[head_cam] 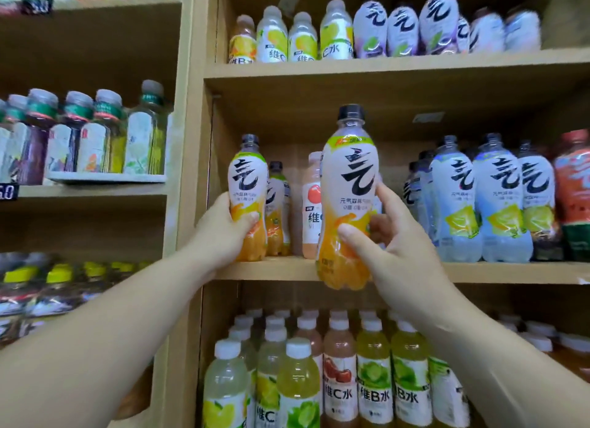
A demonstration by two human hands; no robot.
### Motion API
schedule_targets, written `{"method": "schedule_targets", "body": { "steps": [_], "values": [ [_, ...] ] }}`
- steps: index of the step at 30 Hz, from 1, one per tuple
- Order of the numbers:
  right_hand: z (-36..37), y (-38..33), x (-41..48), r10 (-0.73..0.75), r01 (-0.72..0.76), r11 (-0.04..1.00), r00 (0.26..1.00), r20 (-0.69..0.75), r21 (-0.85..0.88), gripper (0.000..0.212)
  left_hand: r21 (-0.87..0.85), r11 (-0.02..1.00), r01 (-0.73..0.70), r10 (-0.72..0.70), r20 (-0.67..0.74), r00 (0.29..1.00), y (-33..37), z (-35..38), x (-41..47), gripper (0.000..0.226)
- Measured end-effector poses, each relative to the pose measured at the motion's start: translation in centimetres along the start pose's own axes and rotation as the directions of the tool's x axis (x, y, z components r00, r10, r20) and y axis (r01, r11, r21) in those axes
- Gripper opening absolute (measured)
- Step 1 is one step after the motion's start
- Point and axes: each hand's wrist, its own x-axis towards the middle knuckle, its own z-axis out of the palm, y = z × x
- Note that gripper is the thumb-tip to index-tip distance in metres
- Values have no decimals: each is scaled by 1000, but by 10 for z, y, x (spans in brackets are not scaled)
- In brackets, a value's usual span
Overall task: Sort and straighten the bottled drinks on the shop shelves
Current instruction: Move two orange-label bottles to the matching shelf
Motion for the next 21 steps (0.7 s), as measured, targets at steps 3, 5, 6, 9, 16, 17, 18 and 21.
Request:
{"method": "schedule_targets", "body": {
  "steps": [3,5,6,9,16,17,18,21],
  "values": [
    [13,0,21,-13,14,998,1000,4,-63,73,158,987,-38,45,-40,998,-2,0,0,55],
    [28,3,36,-6,7,997,1000,12,-82,74,284,958,-41,62,-66,996,-4,0,0,63],
    [37,4,43,-1,2,996,1000,16,-87,76,332,942,-43,74,-80,994,-4,0,1,67],
    [65,10,57,23,-17,989,999,41,-146,74,417,907,-63,122,-115,986,-7,3,-5,73],
    [93,17,63,75,-63,959,997,34,-275,77,420,893,-160,213,-83,974,-23,4,-29,82],
    [94,17,63,79,-67,956,996,31,-285,77,422,890,-173,228,-81,970,-24,3,-31,82],
    [95,17,63,79,-67,953,996,27,-296,77,430,883,-190,249,-85,965,-23,2,-31,81],
    [95,17,62,77,-60,941,996,38,-334,68,494,842,-218,287,-66,956,-19,-3,-30,75]
  ]
}}
